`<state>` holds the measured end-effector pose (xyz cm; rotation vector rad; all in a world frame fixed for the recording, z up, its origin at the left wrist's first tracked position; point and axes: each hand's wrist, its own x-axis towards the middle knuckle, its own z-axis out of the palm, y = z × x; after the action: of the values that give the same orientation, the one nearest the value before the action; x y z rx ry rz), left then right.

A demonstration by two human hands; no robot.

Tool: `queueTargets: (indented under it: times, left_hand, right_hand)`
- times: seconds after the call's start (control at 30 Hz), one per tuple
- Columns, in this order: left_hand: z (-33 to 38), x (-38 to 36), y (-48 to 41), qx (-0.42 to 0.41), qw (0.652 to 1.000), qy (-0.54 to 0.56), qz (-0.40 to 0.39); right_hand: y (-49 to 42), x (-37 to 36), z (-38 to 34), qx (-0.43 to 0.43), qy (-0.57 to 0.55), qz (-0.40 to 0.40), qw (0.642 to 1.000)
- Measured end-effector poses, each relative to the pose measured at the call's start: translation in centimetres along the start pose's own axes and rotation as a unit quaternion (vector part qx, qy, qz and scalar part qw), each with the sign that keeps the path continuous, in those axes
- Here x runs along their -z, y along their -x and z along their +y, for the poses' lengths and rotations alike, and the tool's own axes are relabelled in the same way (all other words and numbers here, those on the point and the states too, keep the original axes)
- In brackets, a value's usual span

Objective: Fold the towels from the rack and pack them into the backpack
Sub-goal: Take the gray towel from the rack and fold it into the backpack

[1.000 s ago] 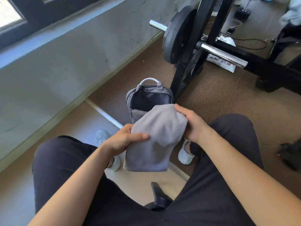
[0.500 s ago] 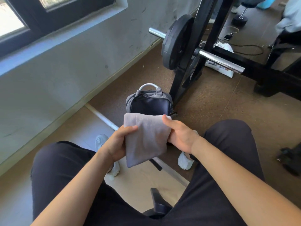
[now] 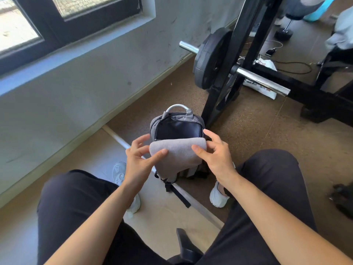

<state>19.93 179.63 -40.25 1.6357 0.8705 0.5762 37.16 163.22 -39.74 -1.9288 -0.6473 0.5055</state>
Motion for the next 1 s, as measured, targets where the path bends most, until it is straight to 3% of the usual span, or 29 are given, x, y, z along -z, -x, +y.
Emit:
queueTargets:
  times: [0.1, 0.2, 0.33, 0.6, 0.73, 1.0]
  left_hand:
    - [0.1, 0.4, 0.0, -0.016, 0.998, 0.047, -0.047]
    - [0.3, 0.3, 0.4, 0.011, 0.991, 0.112, -0.066]
    - [0.4, 0.4, 0.5, 0.030, 0.982, 0.164, -0.093]
    - [0.4, 0.1, 0.2, 0.085, 0.962, 0.194, -0.173]
    - [0.2, 0.1, -0.1, 0.166, 0.949, 0.190, -0.187]
    - [-0.6, 0.3, -0.3, 0.198, 0.944, 0.182, -0.189]
  right_hand:
    - [0.3, 0.3, -0.6, 0.016, -0.117, -0.030, 0.993]
    - [0.5, 0.3, -1.1, -0.061, -0.260, -0.087, 0.960]
    - [0.6, 0.4, -1.5, -0.105, -0.350, -0.094, 0.926]
    - [0.6, 0.3, -1.4, -0.134, -0.283, -0.160, 0.936]
    - [0.6, 0.0, -1.1, -0.152, -0.242, -0.179, 0.941]
    - [0.5, 0.0, -0.9, -0.221, -0.277, -0.172, 0.919]
